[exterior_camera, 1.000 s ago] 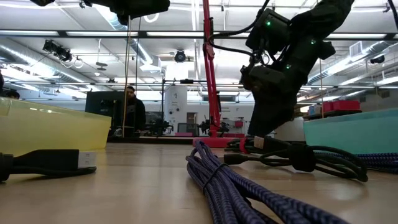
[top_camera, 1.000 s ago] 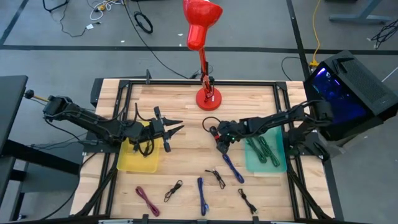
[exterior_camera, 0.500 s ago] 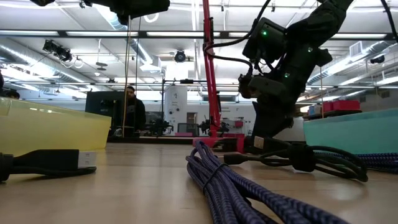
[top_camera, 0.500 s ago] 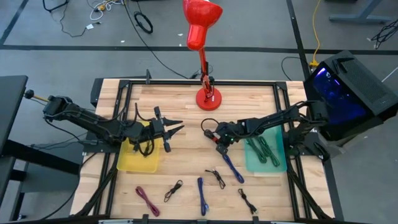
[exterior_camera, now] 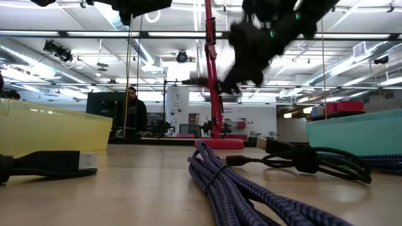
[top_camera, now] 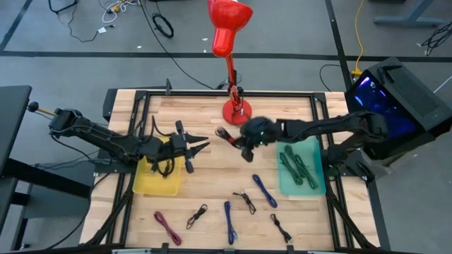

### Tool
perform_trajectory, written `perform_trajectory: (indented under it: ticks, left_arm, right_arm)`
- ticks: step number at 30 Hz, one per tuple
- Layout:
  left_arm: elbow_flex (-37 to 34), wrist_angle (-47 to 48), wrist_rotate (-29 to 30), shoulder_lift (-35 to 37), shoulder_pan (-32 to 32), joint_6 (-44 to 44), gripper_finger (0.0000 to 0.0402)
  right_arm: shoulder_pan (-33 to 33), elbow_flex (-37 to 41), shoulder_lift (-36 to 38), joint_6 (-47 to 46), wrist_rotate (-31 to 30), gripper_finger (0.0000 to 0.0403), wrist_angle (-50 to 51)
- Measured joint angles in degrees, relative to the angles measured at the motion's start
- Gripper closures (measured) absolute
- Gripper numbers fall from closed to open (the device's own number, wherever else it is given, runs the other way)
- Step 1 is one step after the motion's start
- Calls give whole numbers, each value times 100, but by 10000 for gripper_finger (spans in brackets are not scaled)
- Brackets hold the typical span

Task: Pick & Place USB Port
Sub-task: Put the black USB cable with the red tape into the yellow transparent bin

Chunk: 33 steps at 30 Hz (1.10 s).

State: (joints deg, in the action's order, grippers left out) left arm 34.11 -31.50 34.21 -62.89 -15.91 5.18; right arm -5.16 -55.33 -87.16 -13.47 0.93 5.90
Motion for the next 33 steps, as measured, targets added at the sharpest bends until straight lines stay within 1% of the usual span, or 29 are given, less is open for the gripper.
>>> perform_trajectory:
  ticks: [5, 9, 12, 16, 19, 21, 22, 24, 25, 29, 33]
  left_arm:
    - [0, -541, -216, 0, 97, 42, 317]
    - [0, -911, -599, 0, 247, -46, 317]
    - [0, -1007, -799, 0, 374, -176, 317]
    - [0, -1050, -793, 0, 533, -239, 316]
    - [0, -1068, -798, 0, 705, -474, 316]
    - [0, -1080, -849, 0, 821, -500, 316]
    - [0, -1112, -894, 0, 868, -529, 316]
    - [0, -1253, -1190, 0, 983, -609, 316]
    - [0, -1333, -1397, 0, 1034, -618, 316]
    - [0, -1489, -1783, 0, 1161, -646, 312]
    - [0, -1634, -2264, 2, 1252, -839, 287]
  right_arm:
    - [-56, -406, 260, 733, 4, 383, -1133]
    - [-54, -523, 280, 1113, 22, 383, -1680]
    - [-54, -529, 278, 1272, 128, 383, -1879]
    - [-108, -529, 393, 1442, 172, 383, -2026]
    - [-144, -534, 559, 1486, 176, 383, -2103]
    - [-148, -536, 591, 1567, 358, 383, -2214]
    - [-145, -536, 593, 1587, 557, 383, -2290]
    - [-128, -536, 593, 1568, 874, 385, -2406]
    - [-103, -536, 595, 1571, 903, 386, -2420]
    - [-14, -536, 560, 1705, 861, 386, -2394]
    - [-1, -536, 562, 1735, 859, 386, -2545]
